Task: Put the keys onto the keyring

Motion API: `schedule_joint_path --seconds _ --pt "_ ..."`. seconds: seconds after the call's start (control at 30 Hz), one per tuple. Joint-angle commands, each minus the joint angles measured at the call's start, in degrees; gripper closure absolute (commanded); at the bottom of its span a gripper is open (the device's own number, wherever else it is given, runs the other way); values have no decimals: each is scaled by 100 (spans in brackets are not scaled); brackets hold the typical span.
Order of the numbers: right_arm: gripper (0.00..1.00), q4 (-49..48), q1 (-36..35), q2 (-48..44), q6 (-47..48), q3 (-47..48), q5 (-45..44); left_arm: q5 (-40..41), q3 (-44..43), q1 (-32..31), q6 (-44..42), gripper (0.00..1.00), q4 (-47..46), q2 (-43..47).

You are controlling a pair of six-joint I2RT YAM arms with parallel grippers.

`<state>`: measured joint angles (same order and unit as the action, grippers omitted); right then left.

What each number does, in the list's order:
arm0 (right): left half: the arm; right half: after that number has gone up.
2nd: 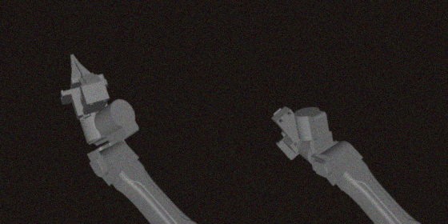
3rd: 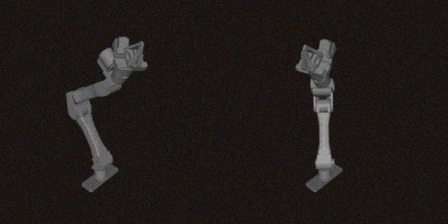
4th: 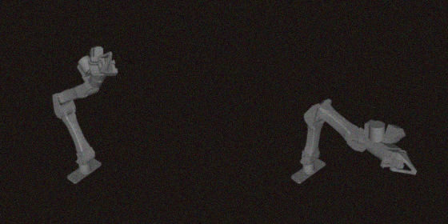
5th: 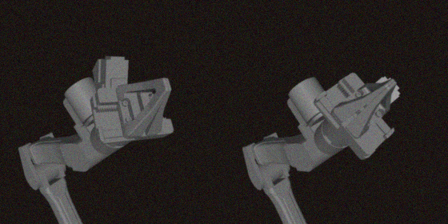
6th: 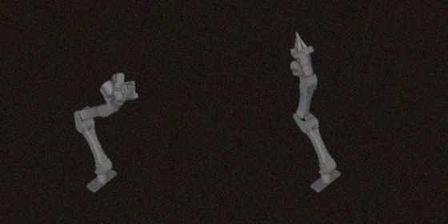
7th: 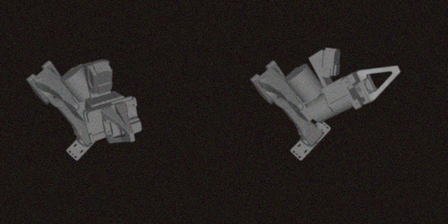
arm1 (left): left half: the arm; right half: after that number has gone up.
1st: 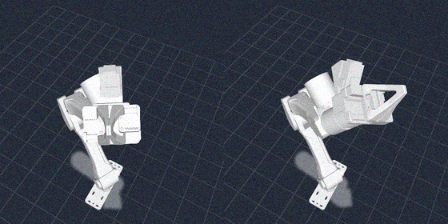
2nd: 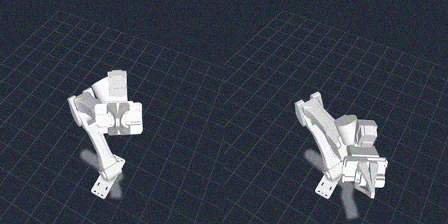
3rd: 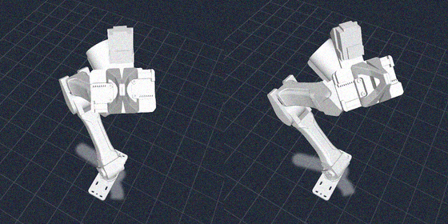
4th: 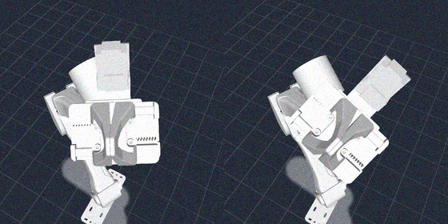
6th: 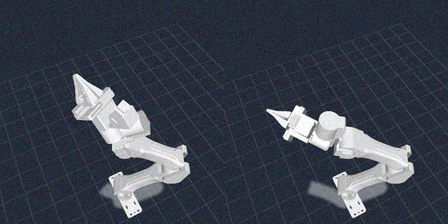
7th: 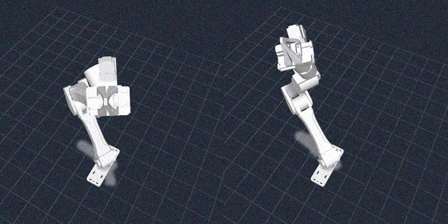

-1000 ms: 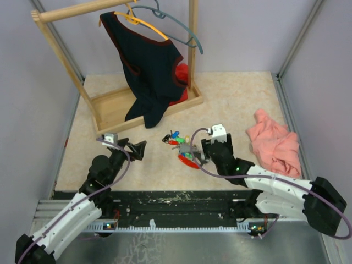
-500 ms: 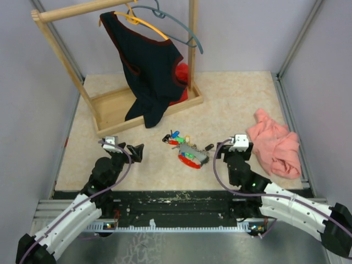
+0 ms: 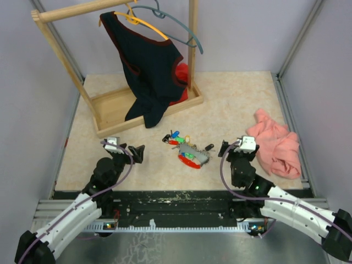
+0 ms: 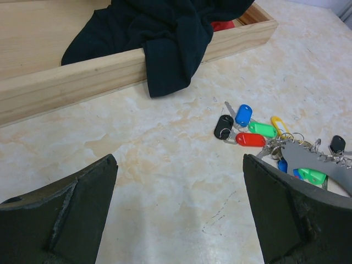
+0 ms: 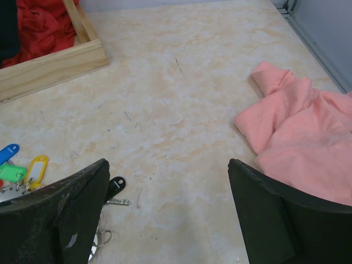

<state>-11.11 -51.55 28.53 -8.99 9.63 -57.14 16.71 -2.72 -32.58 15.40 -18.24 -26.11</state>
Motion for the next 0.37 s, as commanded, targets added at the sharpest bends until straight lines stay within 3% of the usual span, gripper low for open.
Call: schedule_joint_path --seconds 0.0,0.33 --pt "12 -263 38 165 24 67 -45 -102 24 9 -74 0 -207 29" --pt "12 -286 31 346 29 136 -34 -35 74 10 -44 0 -174 163"
